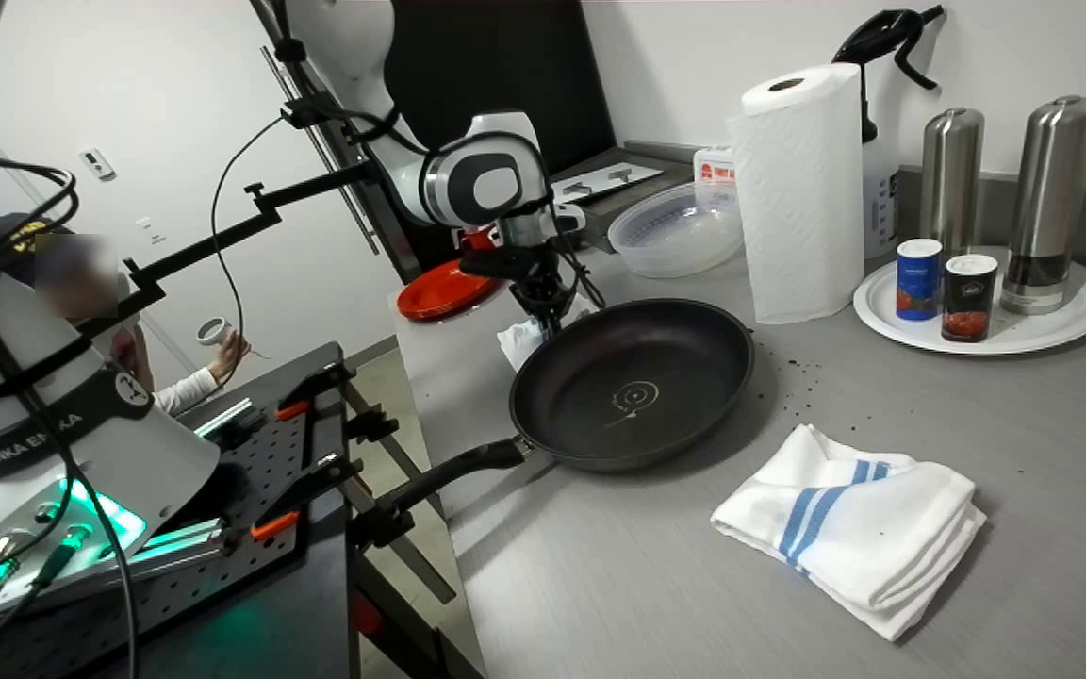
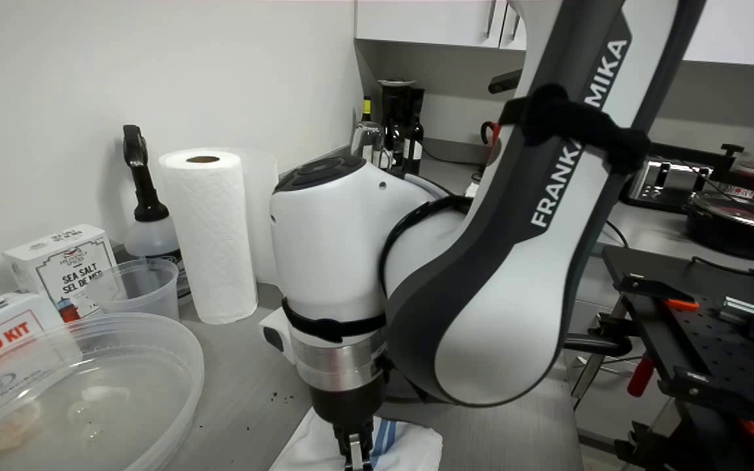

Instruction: Use the left towel to clean the pan

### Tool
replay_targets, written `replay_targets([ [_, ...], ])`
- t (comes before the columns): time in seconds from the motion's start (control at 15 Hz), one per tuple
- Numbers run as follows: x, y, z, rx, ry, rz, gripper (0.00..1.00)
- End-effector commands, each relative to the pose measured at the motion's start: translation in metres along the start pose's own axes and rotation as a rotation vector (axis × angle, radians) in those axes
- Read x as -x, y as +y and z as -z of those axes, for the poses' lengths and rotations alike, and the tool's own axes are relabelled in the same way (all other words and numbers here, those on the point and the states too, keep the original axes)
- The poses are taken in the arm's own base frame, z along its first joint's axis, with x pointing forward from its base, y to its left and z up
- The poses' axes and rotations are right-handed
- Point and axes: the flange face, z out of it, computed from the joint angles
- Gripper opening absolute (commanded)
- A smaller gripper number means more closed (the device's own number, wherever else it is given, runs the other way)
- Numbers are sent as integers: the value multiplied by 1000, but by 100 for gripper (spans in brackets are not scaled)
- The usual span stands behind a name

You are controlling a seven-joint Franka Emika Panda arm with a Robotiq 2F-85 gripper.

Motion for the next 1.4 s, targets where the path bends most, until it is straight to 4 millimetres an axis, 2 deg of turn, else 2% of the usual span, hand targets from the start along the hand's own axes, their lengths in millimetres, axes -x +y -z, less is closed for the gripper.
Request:
replay_targets([
  [0.0, -9, -4, 4, -28, -39, -26, 49],
  [0.47, -20, -17, 26, -76, -69, -40, 99],
  [0.87, -11, -29, 33, -63, -60, -20, 100],
  [1.33, 3, -65, 16, 51, -50, 66, 100],
])
